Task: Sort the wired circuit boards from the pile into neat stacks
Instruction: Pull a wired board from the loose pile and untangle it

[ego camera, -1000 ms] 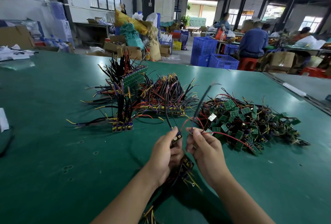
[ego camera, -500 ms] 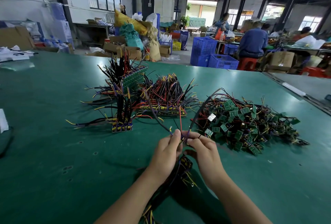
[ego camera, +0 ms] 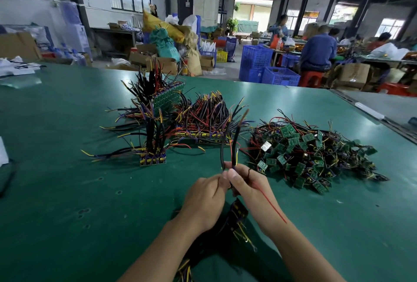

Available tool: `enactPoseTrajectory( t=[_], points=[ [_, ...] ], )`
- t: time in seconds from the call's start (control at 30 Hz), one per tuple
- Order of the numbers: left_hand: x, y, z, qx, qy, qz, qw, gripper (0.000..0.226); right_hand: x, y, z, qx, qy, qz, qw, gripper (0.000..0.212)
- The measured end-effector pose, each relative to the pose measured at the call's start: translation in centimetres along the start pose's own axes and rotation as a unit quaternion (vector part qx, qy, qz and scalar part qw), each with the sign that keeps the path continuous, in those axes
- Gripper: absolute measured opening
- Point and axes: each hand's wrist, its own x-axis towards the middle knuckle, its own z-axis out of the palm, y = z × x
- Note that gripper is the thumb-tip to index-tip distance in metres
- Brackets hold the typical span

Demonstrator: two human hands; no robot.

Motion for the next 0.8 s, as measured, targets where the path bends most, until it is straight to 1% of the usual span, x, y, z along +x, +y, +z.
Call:
enactPoseTrajectory(
  t=[0.07,0.17,0.23,0.3,0.33,0.37,0.47,0.53,0.57,0.6,0.63,0.67,0.7,0.77,0.8],
  points=[
    [0.0,0.1,0.2,-0.012,0.003,-0.01,1.0,0.074,-0.1,-0.3,0.0,-0.015,-0.01,-0.021,1.0,0.028],
    [0.4,-0.2,0.5,-0.057,0.008,-0.047,0.997,0.082,0.0,-0.3,-0.1,-0.045,-0.028,-0.048,0.997,0.012],
    [0.6,-0.1,0.7,-0.118,0.018,-0.069,0.991,0.093,0.1,0.0,-0.2,-0.081,-0.033,-0.061,0.994,0.019],
    [0.6,0.5,0.9,-0.213,0.002,-0.094,0.973,0.109,0.1,0.3,-0.2,-0.102,-0.039,-0.058,0.992,0.024],
    [0.5,0.7,1.0,-0.261,-0.007,-0.096,0.96,0.106,0.1,0.3,-0.2,-0.107,-0.044,-0.054,0.992,0.027],
    [0.5,1.0,1.1,-0.296,-0.007,-0.096,0.95,0.095,0.1,0.4,-0.1,-0.107,-0.049,-0.051,0.992,0.031],
    [0.6,1.5,1.2,-0.318,0.01,-0.099,0.943,0.051,0.1,0.4,0.2,-0.095,-0.055,-0.059,0.992,0.039],
    [0.7,1.4,0.9,-0.359,0.013,-0.098,0.928,0.035,0.3,0.4,0.1,-0.121,-0.046,-0.053,0.99,0.036],
    [0.8,1.4,0.6,-0.399,0.005,-0.099,0.912,0.034,0.4,0.5,0.0,-0.128,-0.039,-0.04,0.99,0.03],
    [0.8,1.3,0.4,-0.442,-0.009,-0.097,0.892,0.041,0.5,0.4,0.0,-0.122,-0.035,-0.022,0.992,0.026],
    [0.8,1.2,0.2,-0.468,-0.025,-0.09,0.879,0.051,0.6,0.3,0.0,-0.109,-0.033,-0.001,0.993,0.023],
    [0.7,1.1,0.0,-0.468,-0.045,-0.079,0.879,0.061,0.8,0.2,-0.1,-0.101,-0.033,0.019,0.994,0.022],
    [0.6,1.1,-0.1,-0.445,-0.059,-0.069,0.891,0.067,1.0,0.1,-0.2,-0.103,-0.032,0.032,0.994,0.021],
    [0.4,1.0,0.1,-0.391,-0.06,-0.056,0.917,0.073,1.5,0.1,-0.4,-0.124,-0.038,0.059,0.99,0.019],
    [0.4,1.0,0.2,-0.375,-0.051,-0.053,0.924,0.073,1.7,0.1,-0.5,-0.13,-0.047,0.075,0.988,0.019]
  ],
)
